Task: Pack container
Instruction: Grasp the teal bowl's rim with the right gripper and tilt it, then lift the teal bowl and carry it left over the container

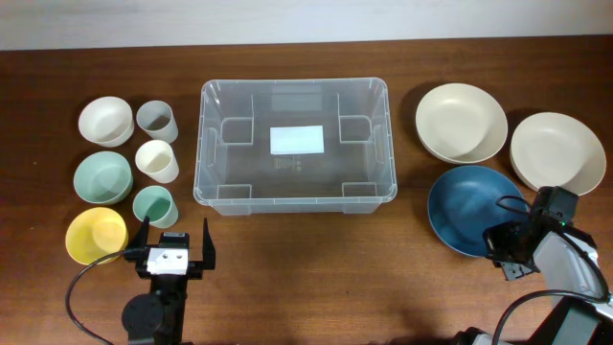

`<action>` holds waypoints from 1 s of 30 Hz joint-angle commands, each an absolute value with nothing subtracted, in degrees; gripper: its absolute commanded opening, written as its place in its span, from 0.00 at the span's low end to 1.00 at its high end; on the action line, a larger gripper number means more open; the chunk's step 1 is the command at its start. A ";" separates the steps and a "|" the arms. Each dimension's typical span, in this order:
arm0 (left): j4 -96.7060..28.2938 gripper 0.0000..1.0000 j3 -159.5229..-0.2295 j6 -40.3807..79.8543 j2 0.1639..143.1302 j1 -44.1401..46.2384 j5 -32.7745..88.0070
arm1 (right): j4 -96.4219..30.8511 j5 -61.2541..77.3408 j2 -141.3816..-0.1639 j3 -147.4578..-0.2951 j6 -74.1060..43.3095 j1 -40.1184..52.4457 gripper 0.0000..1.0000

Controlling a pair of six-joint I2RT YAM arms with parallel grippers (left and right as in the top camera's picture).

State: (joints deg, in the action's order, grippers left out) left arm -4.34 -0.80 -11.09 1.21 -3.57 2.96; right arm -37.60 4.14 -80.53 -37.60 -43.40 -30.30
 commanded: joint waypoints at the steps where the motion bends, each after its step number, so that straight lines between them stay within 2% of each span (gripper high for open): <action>1: -4.56 1.00 -0.51 -10.57 0.67 -3.81 2.74 | -39.20 9.98 -81.71 -36.62 -39.46 -30.41 0.04; 9: -4.58 1.00 -0.51 -10.57 0.67 -3.81 2.74 | -40.91 21.04 -81.60 -36.64 -31.22 -30.41 0.04; 16: -4.58 1.00 -0.54 -10.57 0.67 -3.81 2.74 | -41.25 22.76 -76.77 -36.64 -30.37 -30.41 0.04; 26: -4.56 1.00 -0.54 -10.57 0.67 -3.81 2.74 | -41.74 29.54 -58.33 -36.67 -30.57 -30.52 0.04; 30: -4.58 1.00 -0.54 -10.57 0.67 -3.81 2.74 | -41.85 28.49 -48.42 -38.15 -34.33 -30.52 0.04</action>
State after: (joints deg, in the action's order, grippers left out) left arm -4.34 -0.80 -11.09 1.21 -3.57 2.96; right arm -42.00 27.07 -55.05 -36.84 -31.70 -30.33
